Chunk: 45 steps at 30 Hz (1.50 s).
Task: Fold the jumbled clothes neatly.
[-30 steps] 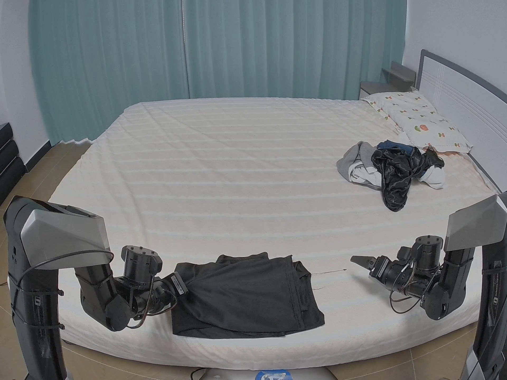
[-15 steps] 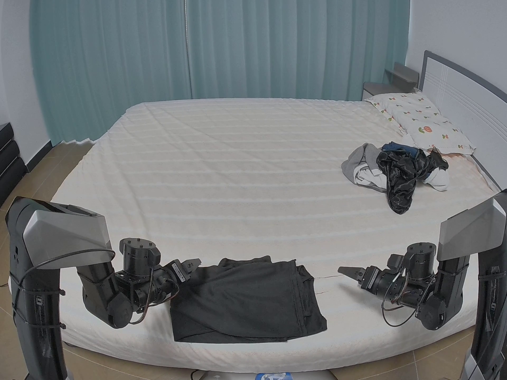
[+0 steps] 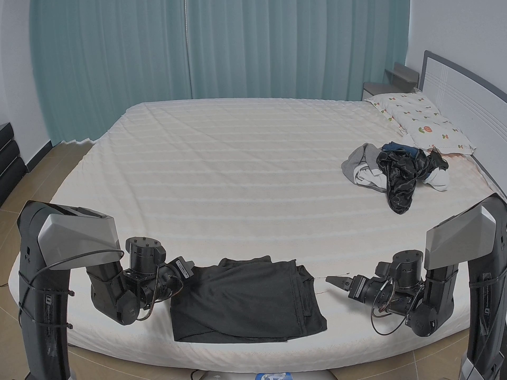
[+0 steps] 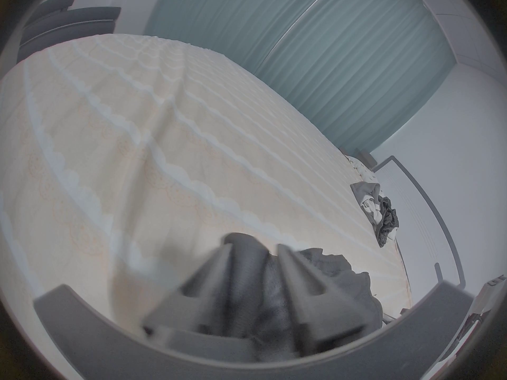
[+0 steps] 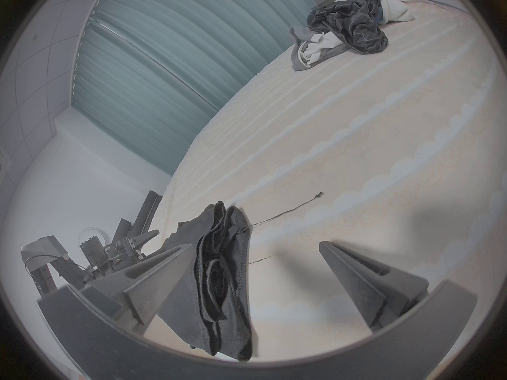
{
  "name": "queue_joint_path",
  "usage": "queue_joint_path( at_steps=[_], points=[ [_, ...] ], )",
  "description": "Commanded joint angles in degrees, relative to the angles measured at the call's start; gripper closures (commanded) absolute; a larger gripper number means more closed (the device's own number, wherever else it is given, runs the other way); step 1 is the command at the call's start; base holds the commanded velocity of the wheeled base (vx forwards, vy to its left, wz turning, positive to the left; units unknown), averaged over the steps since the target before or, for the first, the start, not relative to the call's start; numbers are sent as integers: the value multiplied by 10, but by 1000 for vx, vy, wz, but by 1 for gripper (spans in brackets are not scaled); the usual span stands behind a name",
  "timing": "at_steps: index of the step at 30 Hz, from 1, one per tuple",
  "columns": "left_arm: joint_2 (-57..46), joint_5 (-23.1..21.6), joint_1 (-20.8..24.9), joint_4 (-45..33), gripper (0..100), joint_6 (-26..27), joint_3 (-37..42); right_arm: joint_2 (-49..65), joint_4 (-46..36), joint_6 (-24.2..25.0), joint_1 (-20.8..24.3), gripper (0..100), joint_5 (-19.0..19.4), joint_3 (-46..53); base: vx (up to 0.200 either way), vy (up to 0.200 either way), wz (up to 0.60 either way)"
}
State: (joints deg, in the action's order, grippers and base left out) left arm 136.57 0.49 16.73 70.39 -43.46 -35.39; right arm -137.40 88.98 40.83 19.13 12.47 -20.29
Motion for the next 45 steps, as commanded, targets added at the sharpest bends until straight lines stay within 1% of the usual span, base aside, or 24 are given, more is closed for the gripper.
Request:
queue_joint_path(
  at_steps=[1, 4, 7, 10, 14, 17, 20, 23, 26, 30, 38, 39, 44, 45],
  points=[
    [-1, 25, -7, 10, 100, -1, -2, -1, -2, 0, 1, 0, 0, -13, 0, 0, 0],
    [5, 43, -13, 26, 100, -1, -6, -4, -4, 0, 6, 0, 0, -27, 0, 0, 0],
    [6, 47, -13, 33, 100, -5, -3, -10, -9, 0, 20, 0, -3, -50, 0, 0, 0],
    [5, 47, -13, 33, 100, -21, -4, -14, -29, 0, 32, 0, -20, -76, 0, 0, 0],
    [4, 44, -13, 33, 100, -35, -4, -10, -86, -2, 50, 0, -25, -134, 0, 0, 0],
    [1, 39, -13, 33, 100, -36, -1, -9, -147, -16, 57, 0, -27, -191, 0, 0, 0],
    [2, 38, -12, 34, 100, -36, -2, -16, -189, -34, 65, 0, -28, -235, 0, 0, 0],
    [3, 37, -10, 34, 100, -36, -3, -37, -213, -39, 79, 0, -32, -276, 0, 0, 0],
    [5, 37, -7, 34, 100, -36, -2, -46, -219, -44, 86, 0, -37, -292, 0, 0, 0],
    [5, 36, -6, 34, 100, -36, -4, -58, -221, -72, 87, 0, -38, -317, 0, 0, 0],
    [5, 37, -4, 34, 100, -36, -4, -77, -222, -80, 102, 0, -37, -326, 0, 0, 0],
    [5, 37, -4, 34, 100, -36, -4, -80, -221, -81, 105, 100, -37, -326, 0, 0, 0],
    [5, 37, -3, 34, 100, -36, -4, -79, -210, -79, 99, 100, -39, -323, 0, 0, 0],
    [5, 37, -3, 34, 100, -36, -5, -74, -206, -79, 92, 100, -39, -320, 0, 0, 0]
  ],
)
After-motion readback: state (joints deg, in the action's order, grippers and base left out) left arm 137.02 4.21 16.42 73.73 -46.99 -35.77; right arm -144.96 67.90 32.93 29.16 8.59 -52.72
